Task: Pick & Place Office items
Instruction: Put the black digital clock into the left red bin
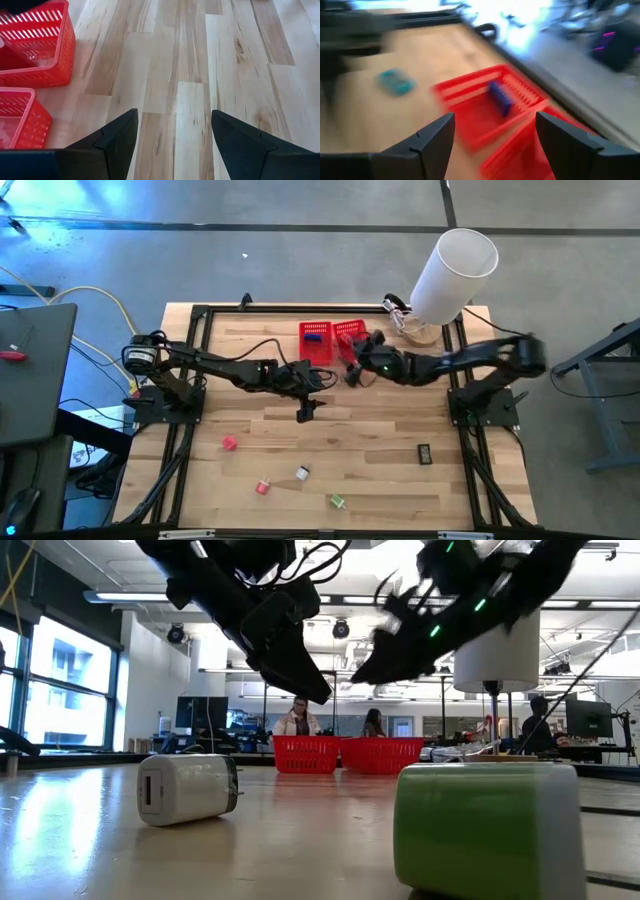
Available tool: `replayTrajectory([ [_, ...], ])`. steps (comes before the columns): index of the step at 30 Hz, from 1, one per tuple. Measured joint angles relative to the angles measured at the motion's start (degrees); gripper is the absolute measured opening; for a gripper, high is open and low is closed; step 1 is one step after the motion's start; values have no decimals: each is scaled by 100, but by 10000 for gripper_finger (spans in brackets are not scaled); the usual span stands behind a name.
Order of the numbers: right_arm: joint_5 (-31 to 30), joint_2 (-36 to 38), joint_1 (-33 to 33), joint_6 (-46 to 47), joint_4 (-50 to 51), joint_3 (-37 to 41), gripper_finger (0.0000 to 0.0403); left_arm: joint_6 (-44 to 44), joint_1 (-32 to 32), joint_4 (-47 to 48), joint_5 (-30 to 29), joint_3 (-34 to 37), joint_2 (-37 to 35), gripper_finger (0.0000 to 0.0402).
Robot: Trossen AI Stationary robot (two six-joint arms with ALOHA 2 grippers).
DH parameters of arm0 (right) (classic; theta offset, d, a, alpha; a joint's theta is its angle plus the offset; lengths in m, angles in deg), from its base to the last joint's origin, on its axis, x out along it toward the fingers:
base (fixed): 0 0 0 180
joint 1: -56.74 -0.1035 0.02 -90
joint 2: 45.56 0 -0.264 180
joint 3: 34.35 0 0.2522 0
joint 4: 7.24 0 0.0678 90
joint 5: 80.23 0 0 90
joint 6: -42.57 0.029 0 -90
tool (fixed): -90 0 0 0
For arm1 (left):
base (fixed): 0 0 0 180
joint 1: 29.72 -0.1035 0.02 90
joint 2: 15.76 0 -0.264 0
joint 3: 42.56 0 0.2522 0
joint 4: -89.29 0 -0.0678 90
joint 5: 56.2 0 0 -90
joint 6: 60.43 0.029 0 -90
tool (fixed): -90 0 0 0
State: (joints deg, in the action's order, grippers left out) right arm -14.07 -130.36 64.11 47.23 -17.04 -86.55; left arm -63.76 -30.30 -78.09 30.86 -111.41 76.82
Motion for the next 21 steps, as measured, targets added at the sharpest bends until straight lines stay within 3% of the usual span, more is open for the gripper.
replayTrajectory([
  [5,1198,1487,-568,936,1976,0,264,-9,0,2,-2,0,0,246],
  [11,3138,2822,-1063,2682,3365,0,264,-112,0,-2,182,0,0,246],
  [14,3677,3115,-1382,3689,3908,0,264,-153,2,-2,236,0,0,246],
  [18,4255,3194,-1916,4042,4442,2,264,-188,35,-4,234,0,0,246],
  [21,4281,3184,-2285,4756,4842,2,264,-141,57,-13,239,0,0,246],
])
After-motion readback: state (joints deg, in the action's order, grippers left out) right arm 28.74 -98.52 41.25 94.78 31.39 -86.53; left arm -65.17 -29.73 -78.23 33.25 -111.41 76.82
